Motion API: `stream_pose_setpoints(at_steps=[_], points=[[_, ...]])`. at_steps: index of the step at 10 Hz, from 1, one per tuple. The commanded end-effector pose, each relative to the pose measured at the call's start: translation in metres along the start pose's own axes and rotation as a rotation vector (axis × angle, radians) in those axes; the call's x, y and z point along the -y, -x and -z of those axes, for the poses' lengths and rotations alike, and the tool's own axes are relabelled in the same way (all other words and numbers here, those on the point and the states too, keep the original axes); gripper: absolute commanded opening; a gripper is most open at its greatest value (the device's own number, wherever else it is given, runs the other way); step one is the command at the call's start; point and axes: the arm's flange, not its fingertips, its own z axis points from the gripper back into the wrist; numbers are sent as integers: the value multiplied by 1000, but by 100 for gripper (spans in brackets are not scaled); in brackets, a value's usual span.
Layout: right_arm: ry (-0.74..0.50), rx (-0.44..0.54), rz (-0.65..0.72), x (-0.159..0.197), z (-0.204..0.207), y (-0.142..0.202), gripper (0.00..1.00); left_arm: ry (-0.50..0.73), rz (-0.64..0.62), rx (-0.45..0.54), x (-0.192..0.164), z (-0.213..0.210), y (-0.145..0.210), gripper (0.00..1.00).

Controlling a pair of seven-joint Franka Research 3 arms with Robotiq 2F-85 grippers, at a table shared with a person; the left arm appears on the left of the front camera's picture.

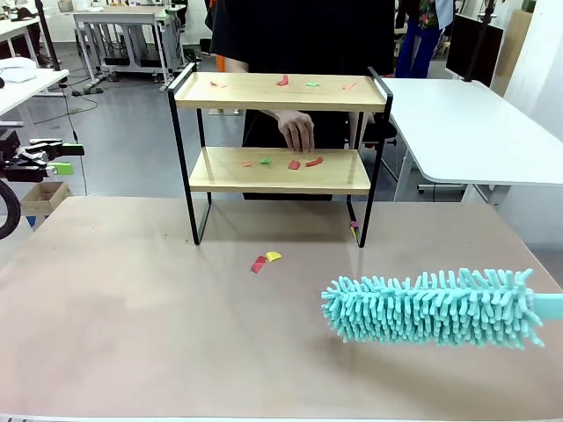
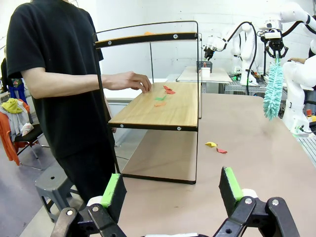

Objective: Clean the shelf.
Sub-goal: Clean the specific section of the Shelf indicated by the human with the Duster.

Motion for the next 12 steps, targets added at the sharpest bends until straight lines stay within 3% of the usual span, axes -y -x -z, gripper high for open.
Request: stream_pose_setpoints(at_steps=[1,4,9,11,12], points=[[-13,61,13,-2,-3,-12,13,-1,3,-1,1,1,-2,100],[14,208,24,-22,-13,-64,13,-1,3,-1,1,1,-2,100],[121,454,303,-33,1,-180,13,-1,3,-1,1,1,-2,100],[66,523,359,-33,9,-208,13,-1,3,-1,1,1,-2,100],[46,493,355,-34,-2,-197,13,-1,3,-1,1,1,-2,100]])
